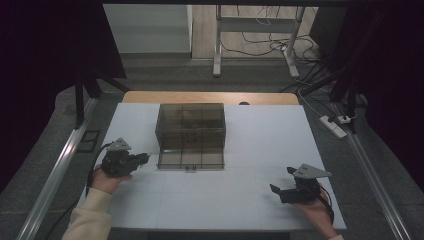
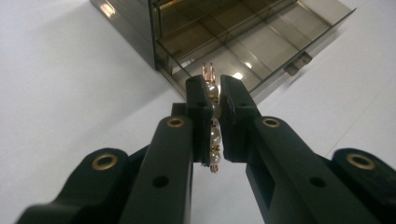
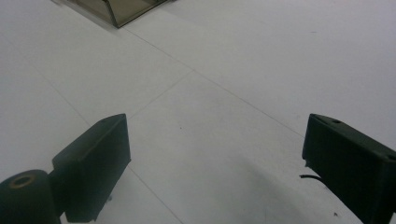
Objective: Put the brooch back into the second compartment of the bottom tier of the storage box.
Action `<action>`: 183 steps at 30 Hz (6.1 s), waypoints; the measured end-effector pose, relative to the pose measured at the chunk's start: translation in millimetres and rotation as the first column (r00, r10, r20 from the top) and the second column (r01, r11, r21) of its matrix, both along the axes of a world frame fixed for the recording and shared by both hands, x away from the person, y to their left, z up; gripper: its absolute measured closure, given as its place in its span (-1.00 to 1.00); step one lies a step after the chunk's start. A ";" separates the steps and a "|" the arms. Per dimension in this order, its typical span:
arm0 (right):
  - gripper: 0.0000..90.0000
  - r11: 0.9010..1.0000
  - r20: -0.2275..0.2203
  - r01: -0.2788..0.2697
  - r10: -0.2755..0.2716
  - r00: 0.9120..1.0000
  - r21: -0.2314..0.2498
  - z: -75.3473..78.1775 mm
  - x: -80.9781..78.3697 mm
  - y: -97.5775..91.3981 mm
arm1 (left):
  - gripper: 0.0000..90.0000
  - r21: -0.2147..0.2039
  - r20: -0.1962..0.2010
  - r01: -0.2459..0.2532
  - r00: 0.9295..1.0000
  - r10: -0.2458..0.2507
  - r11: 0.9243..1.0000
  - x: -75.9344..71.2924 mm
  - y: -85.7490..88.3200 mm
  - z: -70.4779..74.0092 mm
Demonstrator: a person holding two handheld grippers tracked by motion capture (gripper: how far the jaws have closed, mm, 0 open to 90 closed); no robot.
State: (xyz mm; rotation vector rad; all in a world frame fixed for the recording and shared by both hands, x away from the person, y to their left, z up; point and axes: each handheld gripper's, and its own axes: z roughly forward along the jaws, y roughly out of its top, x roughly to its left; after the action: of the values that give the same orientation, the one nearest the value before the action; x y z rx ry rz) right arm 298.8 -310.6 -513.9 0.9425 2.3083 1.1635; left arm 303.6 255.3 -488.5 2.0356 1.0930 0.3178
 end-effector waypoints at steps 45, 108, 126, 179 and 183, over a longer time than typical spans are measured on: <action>-0.83 1.000 -0.004 -0.007 0.007 1.000 -0.009 -0.7 0.7 1.1 | 0.83 -0.042 0.054 0.072 0.996 -0.070 0.997 9.8 -33.7 5.5; -0.83 1.000 -0.002 -0.004 0.004 1.000 -0.016 -1.2 1.2 3.0 | 0.83 -0.027 0.066 0.161 0.985 -0.159 0.987 41.8 -94.7 0.2; -0.83 1.000 -0.005 -0.011 0.011 1.000 -0.015 -1.0 1.2 3.4 | 0.83 -0.027 0.061 0.195 0.979 -0.193 0.980 56.0 -120.9 -1.9; -0.83 1.000 -0.001 -0.008 0.008 1.000 -0.011 -0.7 0.3 1.7 | -0.13 0.013 0.035 0.188 0.981 -0.189 0.982 38.0 -118.1 -3.6; -0.83 1.000 0.000 -0.008 0.008 1.000 -0.010 -0.4 0.3 2.0 | -0.15 0.013 0.037 0.183 0.982 -0.183 0.983 36.2 -115.9 -3.1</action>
State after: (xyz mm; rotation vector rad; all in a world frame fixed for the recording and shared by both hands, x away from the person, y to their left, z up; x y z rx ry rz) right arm 299.1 -308.6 -514.3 0.9303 2.3174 1.1546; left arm 339.8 139.4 -491.6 2.1117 0.8744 0.2671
